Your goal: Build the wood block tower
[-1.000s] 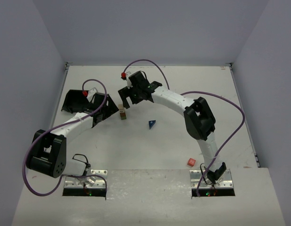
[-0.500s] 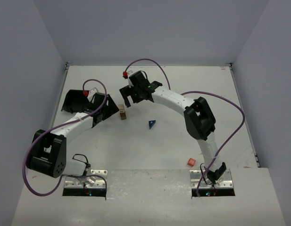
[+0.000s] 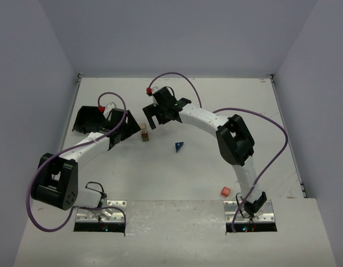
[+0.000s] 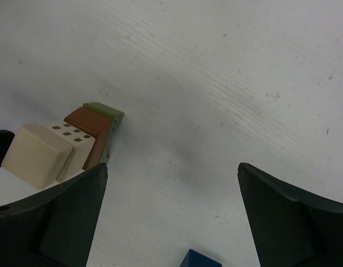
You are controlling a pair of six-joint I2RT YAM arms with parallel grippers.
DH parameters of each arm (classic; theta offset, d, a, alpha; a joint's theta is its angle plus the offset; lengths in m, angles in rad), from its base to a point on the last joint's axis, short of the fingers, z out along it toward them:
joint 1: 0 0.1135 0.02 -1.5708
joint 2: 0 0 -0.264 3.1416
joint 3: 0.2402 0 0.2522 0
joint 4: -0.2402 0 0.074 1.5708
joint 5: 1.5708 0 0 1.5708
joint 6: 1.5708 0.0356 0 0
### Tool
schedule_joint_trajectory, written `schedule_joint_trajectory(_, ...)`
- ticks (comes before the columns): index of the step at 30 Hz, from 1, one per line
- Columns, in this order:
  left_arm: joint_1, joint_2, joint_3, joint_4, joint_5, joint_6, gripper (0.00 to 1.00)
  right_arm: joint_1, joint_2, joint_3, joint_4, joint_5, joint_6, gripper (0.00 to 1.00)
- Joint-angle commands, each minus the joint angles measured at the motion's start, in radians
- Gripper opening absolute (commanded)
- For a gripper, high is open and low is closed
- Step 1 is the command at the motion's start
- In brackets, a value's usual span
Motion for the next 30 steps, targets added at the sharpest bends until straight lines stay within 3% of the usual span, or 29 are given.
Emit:
schedule_joint_trajectory(1, 0.013, 0.005, 0.055, 0.034, -0.012, 0.008, 1.00, 0.002, -0.080, -0.025, 0.050, 0.022, 0.002, 0.99)
schedule_joint_trajectory(30, 0.011, 0.027, 0.068, 0.022, -0.026, 0.007, 1.00, 0.002, -0.099, -0.052, 0.061, -0.002, -0.012, 0.99)
